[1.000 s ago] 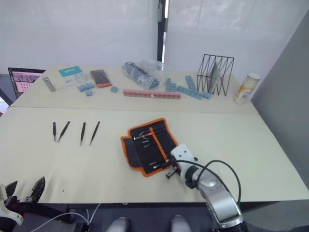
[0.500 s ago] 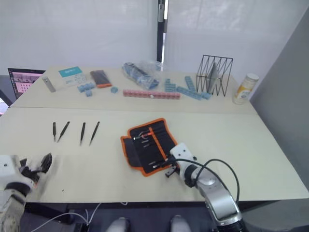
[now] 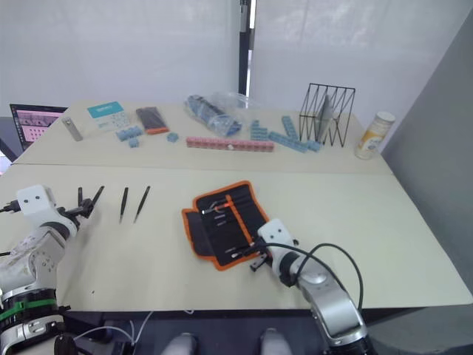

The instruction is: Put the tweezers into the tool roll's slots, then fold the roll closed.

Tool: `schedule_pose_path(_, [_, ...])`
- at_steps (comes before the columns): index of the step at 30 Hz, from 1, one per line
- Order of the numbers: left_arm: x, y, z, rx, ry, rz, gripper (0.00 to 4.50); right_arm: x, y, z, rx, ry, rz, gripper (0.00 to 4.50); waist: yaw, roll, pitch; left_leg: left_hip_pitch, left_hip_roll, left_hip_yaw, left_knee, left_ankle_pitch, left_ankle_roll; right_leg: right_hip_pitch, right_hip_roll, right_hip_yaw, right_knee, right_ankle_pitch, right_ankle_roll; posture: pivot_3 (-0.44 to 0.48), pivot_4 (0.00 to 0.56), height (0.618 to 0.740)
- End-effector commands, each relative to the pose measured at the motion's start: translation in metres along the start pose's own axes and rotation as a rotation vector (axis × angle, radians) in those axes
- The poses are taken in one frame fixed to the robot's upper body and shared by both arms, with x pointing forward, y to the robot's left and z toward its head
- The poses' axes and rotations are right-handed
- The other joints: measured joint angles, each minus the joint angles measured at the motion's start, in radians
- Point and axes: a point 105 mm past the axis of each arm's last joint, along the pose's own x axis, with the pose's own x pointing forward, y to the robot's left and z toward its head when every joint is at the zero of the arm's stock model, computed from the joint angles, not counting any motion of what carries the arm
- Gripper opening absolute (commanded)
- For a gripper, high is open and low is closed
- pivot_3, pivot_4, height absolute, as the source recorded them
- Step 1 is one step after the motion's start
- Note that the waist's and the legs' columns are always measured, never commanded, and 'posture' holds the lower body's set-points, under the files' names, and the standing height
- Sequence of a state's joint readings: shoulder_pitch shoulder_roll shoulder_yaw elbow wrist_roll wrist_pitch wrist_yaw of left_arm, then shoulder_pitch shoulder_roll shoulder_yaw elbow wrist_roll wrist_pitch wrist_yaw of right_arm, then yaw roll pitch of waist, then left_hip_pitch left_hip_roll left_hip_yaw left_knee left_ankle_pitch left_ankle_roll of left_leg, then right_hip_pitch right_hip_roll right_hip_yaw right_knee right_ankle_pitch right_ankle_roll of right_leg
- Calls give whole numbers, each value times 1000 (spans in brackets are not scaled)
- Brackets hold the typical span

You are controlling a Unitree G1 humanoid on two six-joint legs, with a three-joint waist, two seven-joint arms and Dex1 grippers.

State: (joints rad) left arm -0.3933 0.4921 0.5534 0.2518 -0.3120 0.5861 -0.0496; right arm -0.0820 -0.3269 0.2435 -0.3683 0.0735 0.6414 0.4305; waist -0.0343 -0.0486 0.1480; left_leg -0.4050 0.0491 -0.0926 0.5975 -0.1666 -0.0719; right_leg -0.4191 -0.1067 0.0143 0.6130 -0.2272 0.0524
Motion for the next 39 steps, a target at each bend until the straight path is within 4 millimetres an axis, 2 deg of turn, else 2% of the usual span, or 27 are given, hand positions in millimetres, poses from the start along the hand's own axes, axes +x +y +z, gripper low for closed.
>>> schedule_pose_path(1, [5, 2, 18, -30, -59, 17, 4448, 1, 5, -37, 57, 149, 9, 0, 2, 0, 0, 0, 0, 0, 0, 0, 0, 0, 0, 0, 0, 0, 0, 0, 150, 737])
schedule_pose_path(6, [17, -4, 13, 4, -21, -2, 4448, 0, 5, -36, 60, 148, 5, 0, 6, 0, 0, 0, 0, 0, 0, 0, 0, 0, 0, 0, 0, 1, 0, 0, 150, 737])
schedule_pose_path(14, [22, 6, 8, 6, -2, 49, 4448, -1, 6, -36, 62, 152, 3, 0, 11, 0, 0, 0, 0, 0, 0, 0, 0, 0, 0, 0, 1, 1, 0, 0, 150, 737])
schedule_pose_path(23, [28, -7, -19, 62, 154, 5, 4448, -1, 7, -32, 63, 143, 4, 0, 17, 2, -1, 1, 0, 0, 0, 0, 0, 0, 0, 0, 1, 1, 1, 0, 150, 737])
schedule_pose_path(28, [32, -11, -28, 78, 205, 0, 4448, -1, 8, -30, 64, 139, 5, 0, 20, 7, -2, 5, 0, 0, 0, 0, -1, 4, 0, 0, 0, 1, 0, 0, 150, 737])
schedule_pose_path(29, [33, -13, -30, 82, 213, -7, 4039, 0, 7, -29, 64, 139, 4, 0, 20, 8, -2, 6, 0, 0, 0, 0, -1, 5, 0, 0, 0, 1, 0, 0, 150, 737])
schedule_pose_path(31, [35, -15, -32, 92, 220, -15, 3613, 0, 7, -29, 64, 137, 3, 0, 20, 10, -3, 7, 0, 0, 0, 0, -1, 6, 0, 0, 0, 1, 0, 0, 150, 737])
schedule_pose_path(36, [40, -27, -33, 99, 220, -54, 1978, -1, 6, -28, 62, 137, 1, 0, 27, 13, -4, 7, 0, 0, 0, 0, -1, 7, -1, 0, -1, 1, 0, 0, 150, 737])
schedule_pose_path(37, [41, -29, -34, 96, 219, -58, 1532, -1, 6, -28, 62, 136, 0, 0, 28, 13, -4, 7, 0, 0, 0, 0, -1, 7, -1, 0, -1, 1, 0, 0, 150, 737])
schedule_pose_path(39, [44, -32, -35, 91, 215, -68, 993, -1, 6, -28, 62, 137, -1, 0, 31, 13, -4, 8, 0, 0, 0, 0, -1, 8, -1, 0, -2, 1, 0, 0, 150, 737])
